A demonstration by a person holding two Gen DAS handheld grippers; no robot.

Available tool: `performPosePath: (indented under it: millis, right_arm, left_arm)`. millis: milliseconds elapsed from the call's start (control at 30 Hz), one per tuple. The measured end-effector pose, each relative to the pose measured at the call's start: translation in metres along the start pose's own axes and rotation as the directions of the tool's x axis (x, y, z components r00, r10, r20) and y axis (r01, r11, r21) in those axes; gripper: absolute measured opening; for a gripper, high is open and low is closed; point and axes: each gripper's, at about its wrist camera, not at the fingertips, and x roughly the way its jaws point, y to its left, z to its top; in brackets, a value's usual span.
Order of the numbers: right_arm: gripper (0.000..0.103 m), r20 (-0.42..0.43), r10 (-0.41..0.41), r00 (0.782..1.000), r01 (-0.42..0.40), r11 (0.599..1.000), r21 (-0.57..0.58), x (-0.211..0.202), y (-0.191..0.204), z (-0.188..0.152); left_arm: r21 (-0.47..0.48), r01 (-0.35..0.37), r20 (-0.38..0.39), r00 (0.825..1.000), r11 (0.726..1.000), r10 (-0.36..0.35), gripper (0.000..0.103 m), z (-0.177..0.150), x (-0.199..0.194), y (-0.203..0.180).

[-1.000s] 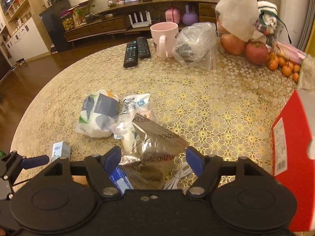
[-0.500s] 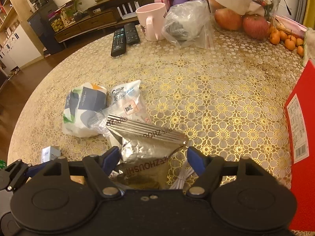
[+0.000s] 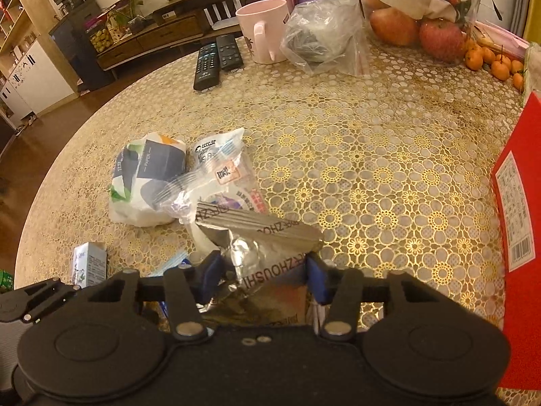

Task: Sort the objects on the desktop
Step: 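Grasp the yellow spotted toy with the left tool while the right tool grasps the silver foil bag, then carry the toy with the left tool while the right tool carries the foil bag to the shoebox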

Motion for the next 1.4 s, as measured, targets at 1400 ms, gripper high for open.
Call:
performPosePath:
  millis: [1400]
  right_arm:
    - [0.043, 0.114, 0.020, 0.993, -0.017, 1.000, -0.021, -0.143, -0.032, -0.057]
  left_arm:
    - [0.079, 0.076, 0.085, 0.993, 0.994, -0.083, 0.046, 0.036, -0.087, -0.102]
